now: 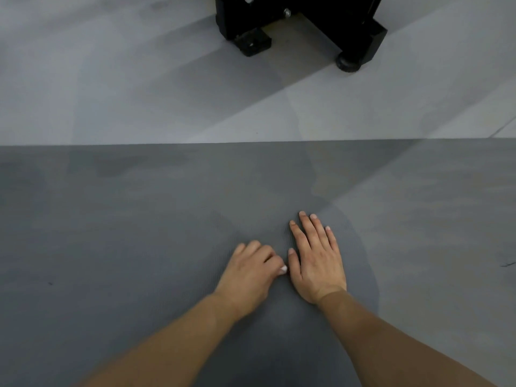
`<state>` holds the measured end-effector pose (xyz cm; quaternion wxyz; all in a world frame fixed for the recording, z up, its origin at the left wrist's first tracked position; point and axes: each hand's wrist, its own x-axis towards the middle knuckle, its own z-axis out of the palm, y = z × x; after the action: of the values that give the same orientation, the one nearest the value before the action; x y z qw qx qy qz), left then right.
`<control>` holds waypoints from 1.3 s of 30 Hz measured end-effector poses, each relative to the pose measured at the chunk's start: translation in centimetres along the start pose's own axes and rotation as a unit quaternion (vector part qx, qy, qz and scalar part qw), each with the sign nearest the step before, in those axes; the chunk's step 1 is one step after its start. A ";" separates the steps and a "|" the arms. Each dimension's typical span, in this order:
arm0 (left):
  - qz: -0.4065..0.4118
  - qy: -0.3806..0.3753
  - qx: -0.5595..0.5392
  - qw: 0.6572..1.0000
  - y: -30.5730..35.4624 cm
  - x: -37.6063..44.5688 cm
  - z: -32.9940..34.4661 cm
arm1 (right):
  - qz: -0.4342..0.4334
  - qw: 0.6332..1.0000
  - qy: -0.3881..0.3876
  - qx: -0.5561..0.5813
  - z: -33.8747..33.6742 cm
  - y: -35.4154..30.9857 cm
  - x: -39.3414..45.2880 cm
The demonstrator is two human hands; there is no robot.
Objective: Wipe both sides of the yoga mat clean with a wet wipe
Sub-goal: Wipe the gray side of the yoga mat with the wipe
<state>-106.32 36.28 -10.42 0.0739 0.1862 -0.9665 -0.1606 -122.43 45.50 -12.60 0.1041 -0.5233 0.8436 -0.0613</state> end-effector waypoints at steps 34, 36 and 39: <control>-0.050 -0.021 0.031 0.998 -4.3 5.9 -0.3 | 0.004 1.000 -0.007 0.020 -0.3 0.0 0.2; 0.025 -0.042 0.014 0.999 -3.8 5.3 -0.4 | 0.003 1.000 -0.010 0.024 -0.2 0.0 0.1; -0.006 -0.005 0.101 0.995 -7.8 7.5 -1.3 | 0.003 1.000 -0.010 0.025 -0.3 -0.1 0.1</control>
<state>-110.31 26.16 -11.22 0.0494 0.1975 -0.9770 -0.0631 -122.43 45.37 -12.33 0.1258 -0.5183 0.8424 -0.0766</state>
